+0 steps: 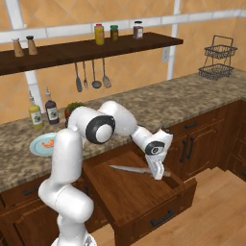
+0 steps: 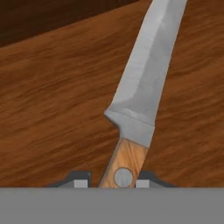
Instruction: Pick up the knife from the drawer and place it on the cutting board. Then place the meat from the plate to the cutting board.
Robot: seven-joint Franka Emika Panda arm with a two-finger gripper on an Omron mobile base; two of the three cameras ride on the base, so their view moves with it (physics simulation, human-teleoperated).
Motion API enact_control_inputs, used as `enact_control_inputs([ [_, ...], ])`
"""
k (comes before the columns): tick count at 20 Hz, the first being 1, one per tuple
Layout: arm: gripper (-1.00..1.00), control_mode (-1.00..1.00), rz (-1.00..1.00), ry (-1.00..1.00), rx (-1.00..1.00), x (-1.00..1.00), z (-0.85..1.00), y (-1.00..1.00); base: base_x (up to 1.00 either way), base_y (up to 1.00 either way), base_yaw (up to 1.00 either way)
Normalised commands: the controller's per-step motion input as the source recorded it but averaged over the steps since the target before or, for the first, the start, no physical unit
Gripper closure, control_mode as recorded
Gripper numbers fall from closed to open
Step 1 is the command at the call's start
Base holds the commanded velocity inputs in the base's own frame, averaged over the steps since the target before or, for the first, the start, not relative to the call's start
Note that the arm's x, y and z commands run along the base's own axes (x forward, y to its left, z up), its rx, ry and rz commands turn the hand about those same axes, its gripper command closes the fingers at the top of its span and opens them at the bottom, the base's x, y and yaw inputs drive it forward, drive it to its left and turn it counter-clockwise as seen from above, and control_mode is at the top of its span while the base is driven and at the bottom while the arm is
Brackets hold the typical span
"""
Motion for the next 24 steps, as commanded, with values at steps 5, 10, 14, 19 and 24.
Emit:
enact_control_inputs([
  [5,1.00,-1.00,-0.20,0.00,0.00,-0.02,0.87,-0.29,0.00,0.00,0.00],
  [10,1.00,-1.00,-0.21,0.00,0.00,0.01,0.90,-0.17,0.00,0.00,0.00],
  [14,1.00,-1.00,-0.24,0.00,0.00,0.18,0.82,-0.01,0.00,0.00,0.00],
  [19,1.00,-1.00,-0.32,0.00,0.00,0.16,0.64,0.01,0.00,0.00,0.00],
  [24,1.00,-1.00,-0.38,0.00,0.00,0.09,0.33,0.30,0.00,0.00,0.00],
])
